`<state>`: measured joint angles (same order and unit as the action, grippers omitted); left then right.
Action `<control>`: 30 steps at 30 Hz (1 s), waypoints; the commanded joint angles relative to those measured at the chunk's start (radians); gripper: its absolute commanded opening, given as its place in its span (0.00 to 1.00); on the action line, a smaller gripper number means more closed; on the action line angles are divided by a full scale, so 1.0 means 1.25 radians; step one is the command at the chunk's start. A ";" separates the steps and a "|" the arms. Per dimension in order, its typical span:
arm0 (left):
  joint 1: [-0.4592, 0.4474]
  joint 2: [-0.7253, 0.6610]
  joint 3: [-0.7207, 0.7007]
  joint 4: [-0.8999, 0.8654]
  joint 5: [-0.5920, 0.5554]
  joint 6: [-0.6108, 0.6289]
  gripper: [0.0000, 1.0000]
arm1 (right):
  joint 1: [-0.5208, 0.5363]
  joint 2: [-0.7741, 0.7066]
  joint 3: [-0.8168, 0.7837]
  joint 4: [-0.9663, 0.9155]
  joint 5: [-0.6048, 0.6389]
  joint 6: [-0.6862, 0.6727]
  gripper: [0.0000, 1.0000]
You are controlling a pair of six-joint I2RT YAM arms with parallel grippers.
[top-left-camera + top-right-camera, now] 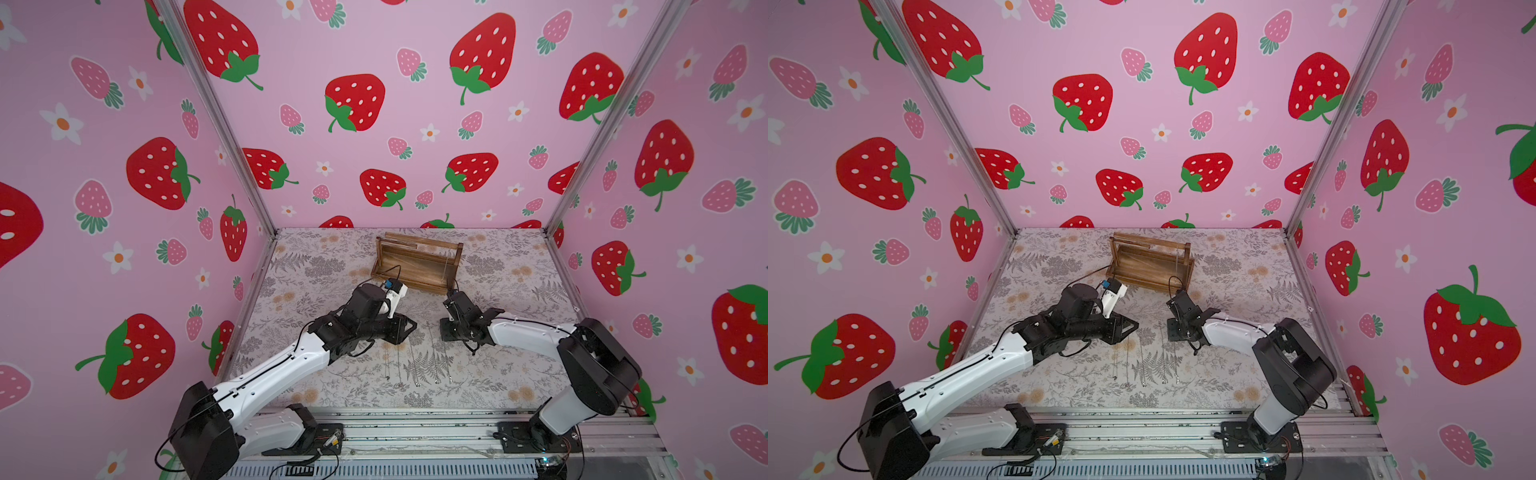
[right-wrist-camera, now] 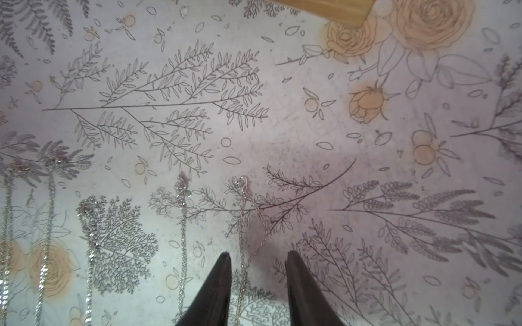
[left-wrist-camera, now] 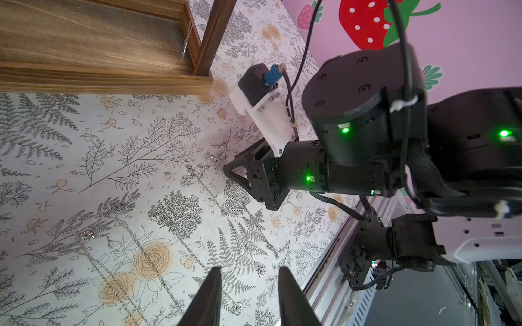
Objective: Take the necklace off the jewelry display stand
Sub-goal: Adjust the necklace at the center of the board.
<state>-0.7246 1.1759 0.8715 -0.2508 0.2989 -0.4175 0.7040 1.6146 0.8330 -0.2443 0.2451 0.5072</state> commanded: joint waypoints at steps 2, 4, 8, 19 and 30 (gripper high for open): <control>-0.003 -0.025 -0.012 0.001 0.000 -0.006 0.35 | -0.006 0.038 0.025 -0.018 -0.019 0.009 0.35; -0.003 -0.029 -0.014 0.001 -0.002 -0.007 0.35 | -0.006 0.055 0.032 -0.019 -0.029 0.008 0.36; -0.004 -0.030 -0.016 0.001 -0.005 -0.007 0.35 | -0.005 0.076 0.037 -0.017 -0.040 0.010 0.36; -0.004 -0.022 -0.012 0.005 -0.001 -0.005 0.35 | -0.005 0.089 0.043 -0.023 -0.041 0.005 0.20; -0.004 -0.027 -0.012 0.001 -0.001 -0.004 0.35 | 0.012 0.095 0.045 -0.025 -0.043 -0.002 0.23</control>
<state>-0.7265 1.1507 0.8581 -0.2512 0.2962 -0.4240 0.7090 1.7008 0.8944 -0.2276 0.2230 0.5076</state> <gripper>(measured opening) 0.350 0.223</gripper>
